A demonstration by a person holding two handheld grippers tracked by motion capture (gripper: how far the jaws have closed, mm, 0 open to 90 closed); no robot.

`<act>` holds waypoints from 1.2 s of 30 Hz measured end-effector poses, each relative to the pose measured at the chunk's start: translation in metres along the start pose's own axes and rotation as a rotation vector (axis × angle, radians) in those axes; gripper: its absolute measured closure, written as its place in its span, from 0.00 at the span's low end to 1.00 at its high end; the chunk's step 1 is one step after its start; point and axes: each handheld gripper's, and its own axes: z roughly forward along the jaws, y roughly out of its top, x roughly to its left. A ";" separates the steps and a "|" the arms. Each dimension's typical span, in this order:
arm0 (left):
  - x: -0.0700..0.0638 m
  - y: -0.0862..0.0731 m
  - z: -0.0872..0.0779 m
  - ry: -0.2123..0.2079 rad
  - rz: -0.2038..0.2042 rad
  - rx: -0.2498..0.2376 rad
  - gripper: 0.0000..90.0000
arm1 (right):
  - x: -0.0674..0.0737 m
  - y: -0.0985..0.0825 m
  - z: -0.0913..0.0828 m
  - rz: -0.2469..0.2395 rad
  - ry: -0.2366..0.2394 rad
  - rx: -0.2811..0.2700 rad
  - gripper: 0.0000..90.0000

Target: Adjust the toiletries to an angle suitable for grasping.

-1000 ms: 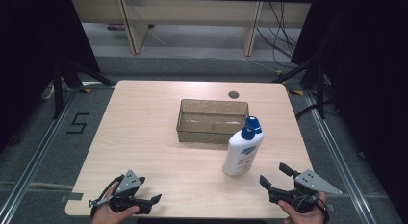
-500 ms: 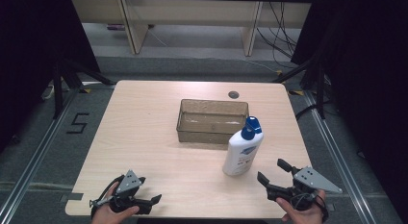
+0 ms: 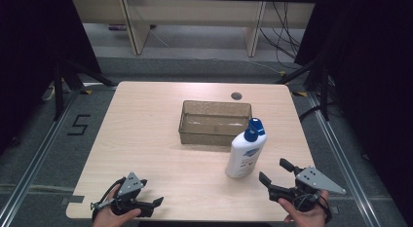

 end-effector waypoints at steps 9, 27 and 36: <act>0.000 0.000 0.001 -0.006 -0.005 0.004 0.17 | -0.001 0.008 -0.001 0.004 -0.005 0.000 0.18; 0.000 0.000 0.000 0.000 -0.002 -0.005 0.17 | 0.004 0.034 0.006 -0.075 -0.005 -0.035 0.18; 0.001 0.001 -0.001 0.004 0.010 0.012 0.17 | 0.008 0.048 0.006 -0.081 -0.003 -0.056 0.19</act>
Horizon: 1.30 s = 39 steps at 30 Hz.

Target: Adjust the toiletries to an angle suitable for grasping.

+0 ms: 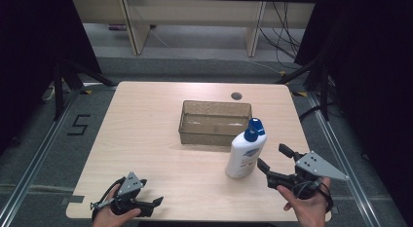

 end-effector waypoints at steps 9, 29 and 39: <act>0.001 0.000 0.001 -0.004 0.002 -0.004 0.17 | 0.002 0.015 0.005 0.002 -0.003 0.013 0.20; 0.000 0.001 0.001 -0.004 0.003 -0.003 0.17 | 0.009 0.031 0.036 -0.034 0.028 -0.004 0.25; -0.002 0.002 0.002 -0.011 -0.009 -0.017 0.17 | 0.006 0.036 0.049 -0.031 0.027 -0.009 0.29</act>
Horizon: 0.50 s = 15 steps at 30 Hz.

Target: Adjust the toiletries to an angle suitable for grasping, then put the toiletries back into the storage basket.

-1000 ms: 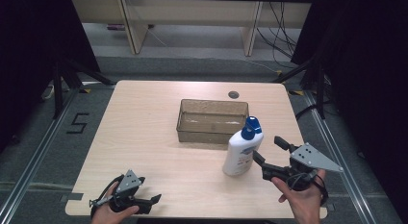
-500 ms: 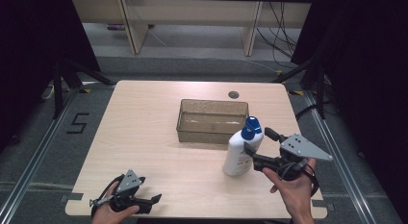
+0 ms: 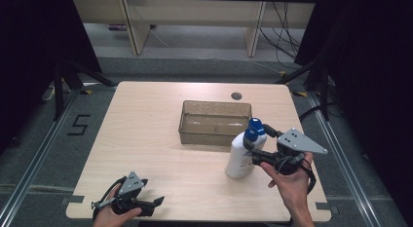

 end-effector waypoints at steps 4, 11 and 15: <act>0.000 0.000 0.000 -0.002 -0.002 0.001 0.17 | -0.002 0.003 0.005 0.001 0.003 0.004 0.32; 0.001 0.001 -0.002 0.004 0.025 0.004 0.17 | -0.003 0.004 0.012 -0.019 0.006 0.000 0.46; 0.000 0.000 -0.002 -0.006 0.010 0.015 0.17 | -0.004 0.004 0.014 -0.017 0.002 -0.013 0.54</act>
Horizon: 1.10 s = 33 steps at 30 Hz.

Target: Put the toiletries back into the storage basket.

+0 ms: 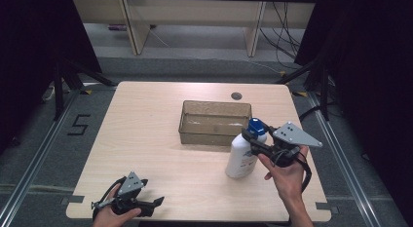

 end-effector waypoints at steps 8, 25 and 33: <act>-0.002 0.000 0.000 -0.001 0.011 -0.016 0.17 | 0.001 0.000 0.002 -0.005 0.005 -0.010 0.67; -0.002 -0.001 -0.001 -0.008 -0.003 -0.024 0.17 | 0.005 0.005 0.000 -0.009 -0.022 -0.006 0.68; -0.002 0.000 -0.002 -0.005 -0.015 -0.016 0.17 | 0.005 0.008 0.003 -0.028 -0.022 -0.007 0.68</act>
